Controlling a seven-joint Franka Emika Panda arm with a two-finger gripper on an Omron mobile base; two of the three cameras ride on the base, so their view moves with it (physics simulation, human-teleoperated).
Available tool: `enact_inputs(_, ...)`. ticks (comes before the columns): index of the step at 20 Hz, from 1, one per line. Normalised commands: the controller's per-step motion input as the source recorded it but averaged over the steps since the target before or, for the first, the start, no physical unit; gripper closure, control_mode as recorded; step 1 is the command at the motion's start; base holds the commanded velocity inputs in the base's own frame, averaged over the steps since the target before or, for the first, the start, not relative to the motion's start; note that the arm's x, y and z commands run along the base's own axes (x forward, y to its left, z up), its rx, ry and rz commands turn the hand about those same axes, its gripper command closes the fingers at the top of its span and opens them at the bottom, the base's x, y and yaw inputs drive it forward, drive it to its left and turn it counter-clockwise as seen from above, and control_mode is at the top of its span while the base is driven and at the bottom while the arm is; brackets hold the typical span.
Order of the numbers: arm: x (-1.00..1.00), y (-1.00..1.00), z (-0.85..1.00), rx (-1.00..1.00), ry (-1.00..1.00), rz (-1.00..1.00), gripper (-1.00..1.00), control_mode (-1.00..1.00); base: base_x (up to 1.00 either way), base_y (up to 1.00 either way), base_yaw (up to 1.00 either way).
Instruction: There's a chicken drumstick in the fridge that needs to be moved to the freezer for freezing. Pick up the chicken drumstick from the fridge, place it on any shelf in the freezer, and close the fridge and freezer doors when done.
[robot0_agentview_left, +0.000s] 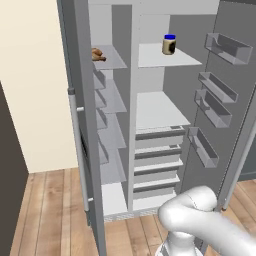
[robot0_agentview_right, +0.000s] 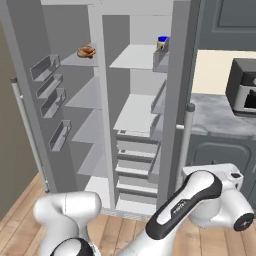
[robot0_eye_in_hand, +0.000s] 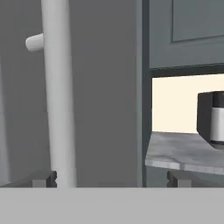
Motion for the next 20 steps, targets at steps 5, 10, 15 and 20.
enact_inputs(5,0.73,-0.24,-0.31,0.0,-0.01,0.09,-1.0,-1.0,0.0,0.0,0.0)
enact_inputs(10,0.76,-0.15,-0.32,0.0,-0.02,0.02,-1.0,-1.0,0.0,0.0,0.0)
enact_inputs(15,0.82,-0.01,-0.3,0.0,0.0,0.0,-1.0,-1.0,0.0,0.0,0.0)
enact_inputs(20,0.4,0.12,-0.13,0.08,-0.01,0.05,-1.0,-1.0,0.0,0.0,0.0)
